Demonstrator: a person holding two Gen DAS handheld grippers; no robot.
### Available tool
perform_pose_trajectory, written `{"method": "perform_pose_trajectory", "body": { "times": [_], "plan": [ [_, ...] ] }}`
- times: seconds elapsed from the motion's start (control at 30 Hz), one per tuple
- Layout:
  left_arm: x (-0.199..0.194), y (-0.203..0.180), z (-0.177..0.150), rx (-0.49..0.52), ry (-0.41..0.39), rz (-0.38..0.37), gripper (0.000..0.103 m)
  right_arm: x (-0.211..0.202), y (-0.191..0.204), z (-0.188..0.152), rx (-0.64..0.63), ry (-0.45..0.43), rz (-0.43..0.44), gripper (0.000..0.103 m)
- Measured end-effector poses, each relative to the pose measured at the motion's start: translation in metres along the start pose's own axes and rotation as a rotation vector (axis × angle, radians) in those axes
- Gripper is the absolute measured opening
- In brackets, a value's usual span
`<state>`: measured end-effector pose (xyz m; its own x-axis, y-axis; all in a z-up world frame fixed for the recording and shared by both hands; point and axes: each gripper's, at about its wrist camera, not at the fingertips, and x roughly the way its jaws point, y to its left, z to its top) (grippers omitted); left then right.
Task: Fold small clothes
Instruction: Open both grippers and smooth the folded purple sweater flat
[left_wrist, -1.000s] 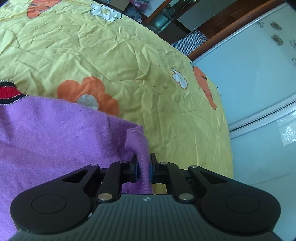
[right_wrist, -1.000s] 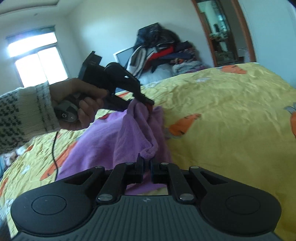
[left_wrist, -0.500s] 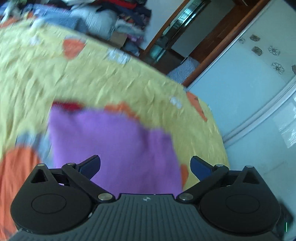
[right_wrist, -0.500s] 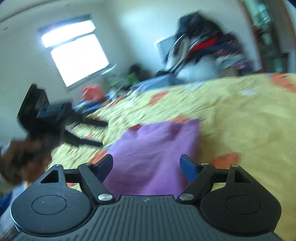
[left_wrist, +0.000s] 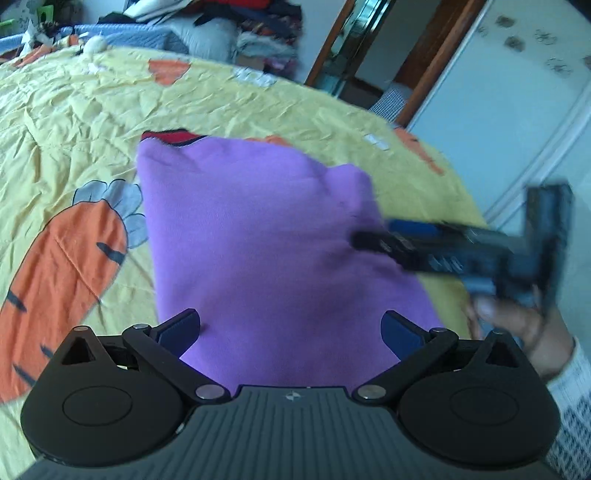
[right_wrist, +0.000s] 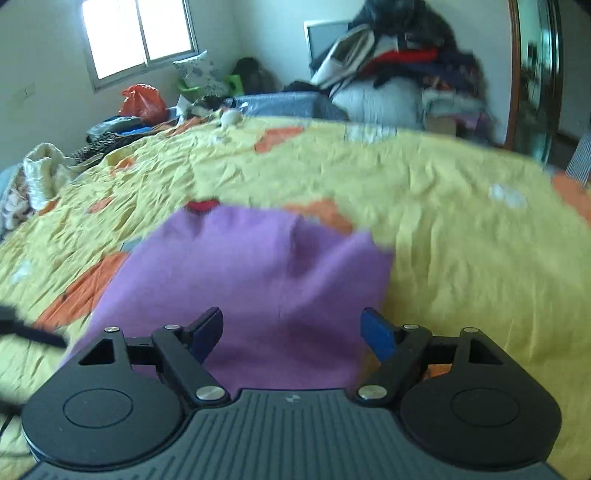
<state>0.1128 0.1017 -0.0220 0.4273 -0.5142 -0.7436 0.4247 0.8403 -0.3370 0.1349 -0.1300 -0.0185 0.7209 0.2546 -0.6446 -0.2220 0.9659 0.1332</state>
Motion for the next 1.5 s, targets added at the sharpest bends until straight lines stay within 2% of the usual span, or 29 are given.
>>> {"method": "perform_pose_trajectory", "body": {
  "times": [0.07, 0.17, 0.33, 0.47, 0.57, 0.63, 0.67, 0.8, 0.9, 0.93, 1.0, 1.07, 1.13, 1.17, 1.2, 1.3, 1.37, 1.4, 1.43, 1.47, 1.5],
  "plan": [
    [0.0, -0.011, -0.013, 0.026, 0.001, 0.013, 0.103, 0.01, 0.011, 0.011, -0.052, 0.002, 0.015, 0.082],
    [0.006, -0.014, -0.028, 0.015, 0.024, 0.014, 0.103, 0.029, 0.019, 0.023, -0.079, 0.014, 0.041, 0.082],
    [0.014, -0.008, -0.038, 0.001, 0.041, 0.027, 0.103, 0.058, 0.033, 0.026, -0.121, 0.055, 0.059, 0.082],
    [0.019, -0.006, -0.04, 0.015, 0.04, 0.03, 0.103, 0.068, 0.029, 0.02, -0.133, 0.061, 0.061, 0.089],
    [0.022, -0.011, -0.042, 0.054, 0.033, 0.054, 0.103, 0.075, 0.024, 0.018, -0.137, 0.061, 0.059, 0.095],
    [0.022, -0.018, -0.047, 0.087, 0.027, 0.077, 0.103, 0.079, 0.022, 0.016, -0.151, 0.058, 0.048, 0.103],
    [0.022, -0.021, -0.048, 0.1, 0.025, 0.088, 0.103, 0.082, 0.019, 0.016, -0.139, 0.063, 0.049, 0.103],
    [0.019, -0.029, -0.048, 0.118, 0.039, 0.116, 0.103, 0.07, 0.013, 0.023, -0.108, 0.056, 0.081, 0.103],
    [0.006, -0.029, -0.046, 0.081, 0.022, 0.073, 0.103, 0.038, 0.013, 0.018, -0.115, 0.006, 0.181, 0.103],
    [0.0, -0.026, -0.042, 0.072, 0.0, 0.062, 0.103, 0.03, 0.013, 0.014, -0.13, 0.012, 0.207, 0.103],
    [-0.01, -0.015, -0.023, 0.07, -0.064, 0.08, 0.103, 0.015, 0.007, 0.006, -0.119, 0.008, 0.178, 0.103],
    [-0.008, 0.001, 0.011, 0.093, -0.093, 0.059, 0.103, 0.0, -0.005, -0.003, -0.094, -0.012, 0.106, 0.103],
    [0.005, 0.017, 0.05, 0.117, -0.12, 0.06, 0.103, -0.008, -0.013, -0.008, -0.055, -0.019, -0.006, 0.103],
    [0.017, 0.025, 0.069, 0.126, -0.107, 0.044, 0.103, -0.009, -0.015, -0.007, -0.036, 0.001, -0.046, 0.103],
    [0.032, 0.031, 0.087, 0.13, -0.083, 0.041, 0.103, -0.008, -0.017, -0.005, -0.039, 0.015, -0.04, 0.103],
    [0.078, 0.032, 0.118, 0.225, -0.003, 0.112, 0.102, 0.011, -0.014, 0.005, -0.069, 0.09, 0.053, 0.103],
    [0.106, 0.036, 0.124, 0.256, 0.065, 0.21, 0.094, 0.027, -0.005, 0.011, -0.083, 0.121, 0.081, 0.103],
    [0.118, 0.039, 0.122, 0.271, 0.112, 0.249, 0.096, 0.034, 0.002, 0.013, -0.111, 0.13, 0.081, 0.103],
    [0.126, 0.046, 0.119, 0.273, 0.126, 0.268, 0.098, 0.042, 0.008, 0.014, -0.143, 0.145, 0.073, 0.103],
    [0.126, 0.054, 0.116, 0.248, 0.105, 0.268, 0.103, 0.051, 0.015, 0.015, -0.171, 0.172, 0.058, 0.103],
    [0.125, 0.064, 0.112, 0.21, 0.099, 0.265, 0.103, 0.06, 0.016, 0.016, -0.178, 0.189, 0.051, 0.103]
  ]
}}
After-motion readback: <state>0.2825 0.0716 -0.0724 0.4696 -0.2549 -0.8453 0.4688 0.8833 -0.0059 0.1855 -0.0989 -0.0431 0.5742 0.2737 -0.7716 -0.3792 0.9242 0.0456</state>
